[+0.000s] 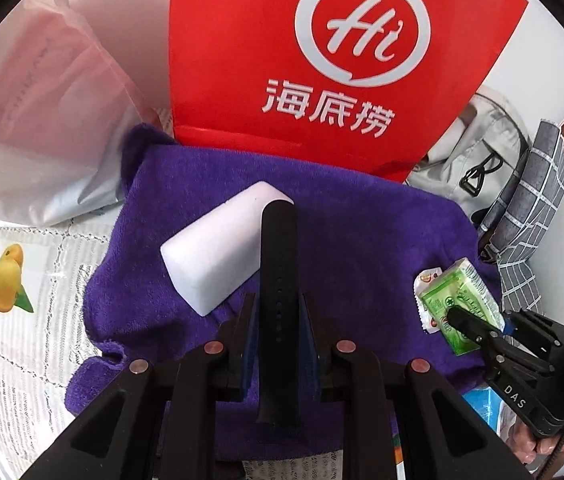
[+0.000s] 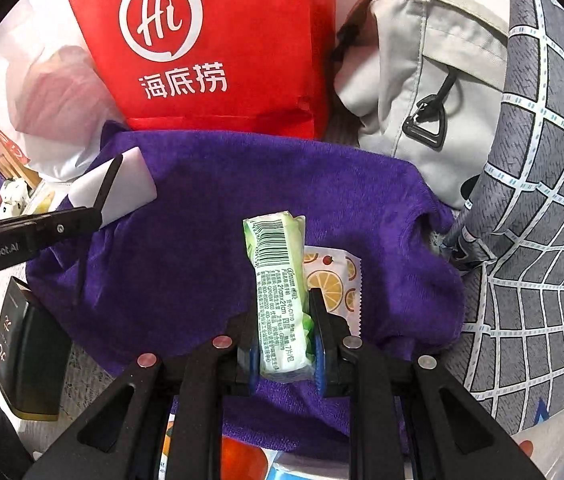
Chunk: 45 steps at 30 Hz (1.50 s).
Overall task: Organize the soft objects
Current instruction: 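Place black strap on purple towel with left tool while right tool places green pack, then move right tool to the yellow mesh bag while left tool approaches the white glove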
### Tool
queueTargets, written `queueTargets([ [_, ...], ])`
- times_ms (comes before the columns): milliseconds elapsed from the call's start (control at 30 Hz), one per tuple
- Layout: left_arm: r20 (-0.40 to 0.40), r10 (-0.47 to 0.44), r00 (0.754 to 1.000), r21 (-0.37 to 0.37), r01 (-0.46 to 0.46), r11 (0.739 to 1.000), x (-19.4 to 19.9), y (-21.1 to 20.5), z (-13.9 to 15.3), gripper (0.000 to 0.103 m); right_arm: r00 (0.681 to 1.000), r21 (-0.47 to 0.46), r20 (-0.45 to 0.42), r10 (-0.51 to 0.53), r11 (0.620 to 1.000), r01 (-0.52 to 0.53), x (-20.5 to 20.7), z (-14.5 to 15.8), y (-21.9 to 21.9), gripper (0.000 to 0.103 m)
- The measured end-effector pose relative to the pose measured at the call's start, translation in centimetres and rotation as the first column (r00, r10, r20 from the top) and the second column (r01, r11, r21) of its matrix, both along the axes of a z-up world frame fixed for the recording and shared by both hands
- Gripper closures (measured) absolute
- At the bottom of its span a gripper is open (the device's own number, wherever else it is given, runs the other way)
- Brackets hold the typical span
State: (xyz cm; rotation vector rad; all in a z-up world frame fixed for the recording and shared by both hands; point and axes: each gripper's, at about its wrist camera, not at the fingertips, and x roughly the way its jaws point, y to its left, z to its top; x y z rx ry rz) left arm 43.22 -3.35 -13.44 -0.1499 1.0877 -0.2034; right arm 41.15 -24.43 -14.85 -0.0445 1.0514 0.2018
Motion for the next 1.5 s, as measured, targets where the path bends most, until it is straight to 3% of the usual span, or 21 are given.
queueTargets([
  [300, -0.034, 0.005, 0.999, 0.0, -0.005, 1.0, 0.4, 0.0, -1.0, 0.083, 1.0, -0.001, -0.02, -0.013, 1.0, 0.013, 0.3, -0.3, -0.2, 0.082],
  [367, -0.036, 0.002, 0.999, -0.003, -0.002, 1.0, 0.4, 0.0, -1.0, 0.083, 1.0, -0.005, -0.022, -0.011, 1.0, 0.011, 0.3, -0.3, -0.2, 0.078],
  [433, -0.036, 0.001, 0.999, -0.005, -0.002, 1.0, 0.4, 0.0, -0.9, 0.083, 1.0, -0.004, -0.014, -0.011, 1.0, 0.011, 0.3, -0.2, -0.1, 0.063],
  [533, -0.033, 0.004, 0.999, -0.005, -0.004, 1.0, 0.3, 0.1, -0.7, 0.082, 1.0, -0.002, 0.007, -0.007, 1.0, 0.007, -0.1, 0.5, -0.2, 0.052],
  [633, -0.031, 0.009, 0.999, -0.007, -0.01, 1.0, 0.1, 0.6, -0.1, 0.074, 0.999, -0.004, 0.034, -0.007, 1.0, 0.007, -0.5, 1.5, -0.2, 0.043],
  [833, 0.001, 0.024, 1.0, 0.011, -0.024, 1.0, -1.0, 0.9, 2.3, 0.072, 0.996, 0.01, 0.083, -0.027, 1.0, 0.027, -1.7, 4.0, -0.7, 0.038],
  [967, 0.082, 0.033, 0.996, 0.016, -0.035, 0.999, -2.8, 1.2, 5.3, 0.053, 0.994, 0.048, 0.103, -0.033, 0.998, 0.028, -3.9, 5.4, -1.0, 0.037],
  [1133, 0.106, 0.017, 0.994, 0.025, -0.02, 1.0, -5.5, 1.7, 7.6, 0.053, 0.993, -0.002, 0.115, 0.008, 1.0, -0.008, -7.8, 6.4, 0.8, 0.037],
  [1233, 0.129, 0.013, 0.992, 0.037, -0.018, 0.999, -7.9, 2.3, 8.4, 0.053, 0.992, 0.017, 0.121, 0.046, 0.999, -0.048, -11.0, 6.8, 1.9, 0.037],
  [1500, 0.107, 0.043, 0.993, 0.025, -0.046, 0.999, -14.0, 4.7, 7.5, 0.053, 0.991, 0.022, 0.083, 0.106, 0.994, -0.108, -18.5, 5.3, 5.4, 0.037],
])
